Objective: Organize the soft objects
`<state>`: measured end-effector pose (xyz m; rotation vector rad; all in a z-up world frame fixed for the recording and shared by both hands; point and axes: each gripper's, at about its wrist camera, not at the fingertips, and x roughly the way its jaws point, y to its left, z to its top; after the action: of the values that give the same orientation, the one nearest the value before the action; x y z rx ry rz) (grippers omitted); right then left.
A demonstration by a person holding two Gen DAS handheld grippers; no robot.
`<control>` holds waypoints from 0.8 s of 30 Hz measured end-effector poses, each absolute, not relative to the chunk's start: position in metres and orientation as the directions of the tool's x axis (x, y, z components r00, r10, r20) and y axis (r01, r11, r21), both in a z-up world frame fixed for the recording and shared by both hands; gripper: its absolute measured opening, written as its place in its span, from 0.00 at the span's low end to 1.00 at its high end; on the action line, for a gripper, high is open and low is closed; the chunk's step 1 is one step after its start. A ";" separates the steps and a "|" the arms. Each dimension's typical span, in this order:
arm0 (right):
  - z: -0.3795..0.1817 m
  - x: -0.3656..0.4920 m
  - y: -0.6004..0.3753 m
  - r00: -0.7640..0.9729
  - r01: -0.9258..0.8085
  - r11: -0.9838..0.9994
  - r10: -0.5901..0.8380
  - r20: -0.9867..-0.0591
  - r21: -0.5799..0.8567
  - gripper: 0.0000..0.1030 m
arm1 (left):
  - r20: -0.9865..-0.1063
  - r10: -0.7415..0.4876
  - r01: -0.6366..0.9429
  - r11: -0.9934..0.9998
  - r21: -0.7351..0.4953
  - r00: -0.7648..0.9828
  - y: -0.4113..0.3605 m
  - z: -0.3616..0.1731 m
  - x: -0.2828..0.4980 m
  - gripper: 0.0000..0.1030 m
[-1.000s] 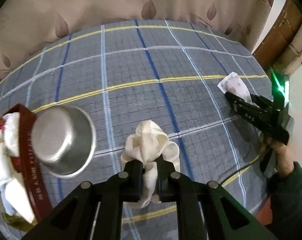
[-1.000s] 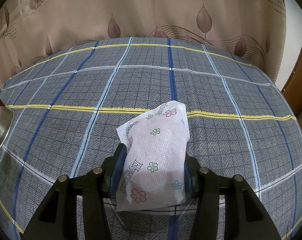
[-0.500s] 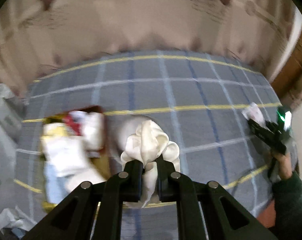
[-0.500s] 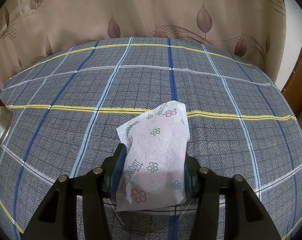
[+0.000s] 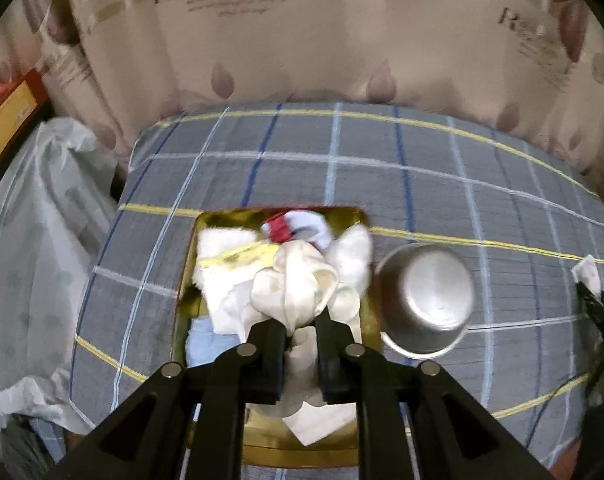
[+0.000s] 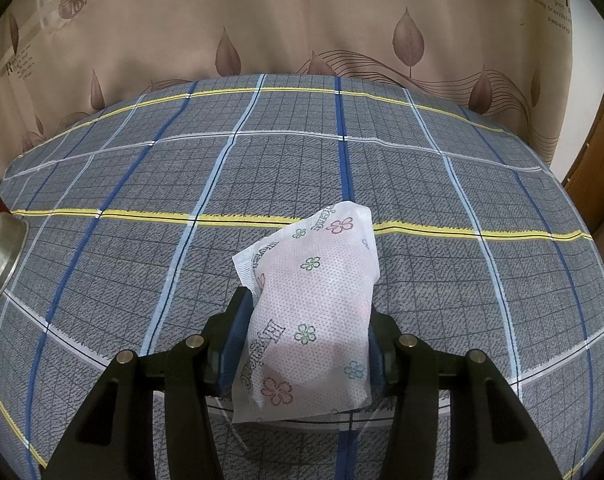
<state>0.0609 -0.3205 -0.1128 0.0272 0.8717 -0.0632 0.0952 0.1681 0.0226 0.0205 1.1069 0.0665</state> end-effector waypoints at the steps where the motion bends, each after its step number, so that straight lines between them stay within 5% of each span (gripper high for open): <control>1: -0.113 0.061 -0.321 0.642 0.067 0.998 -0.045 -0.766 -0.002 0.46 | -0.897 0.064 -0.052 0.998 0.046 0.437 0.170 0.019 0.097 0.22; 3: -0.113 0.061 -0.320 0.642 0.067 0.998 -0.045 -0.766 -0.002 0.46 | -0.900 0.078 -0.070 0.996 0.053 0.428 0.175 0.013 0.098 0.40; 7: -0.113 0.061 -0.320 0.642 0.067 0.998 -0.045 -0.766 -0.003 0.46 | -0.904 0.064 -0.075 0.997 0.036 0.423 0.183 0.011 0.098 0.50; 24: -0.112 0.061 -0.320 0.642 0.067 0.998 -0.047 -0.765 -0.005 0.47 | -0.852 0.055 -0.031 0.998 0.046 0.520 0.198 0.040 0.056 0.50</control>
<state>0.0612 -0.3203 -0.1123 0.0245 0.8716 -0.0652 0.0556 0.1976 0.0405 0.0262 1.0227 0.0516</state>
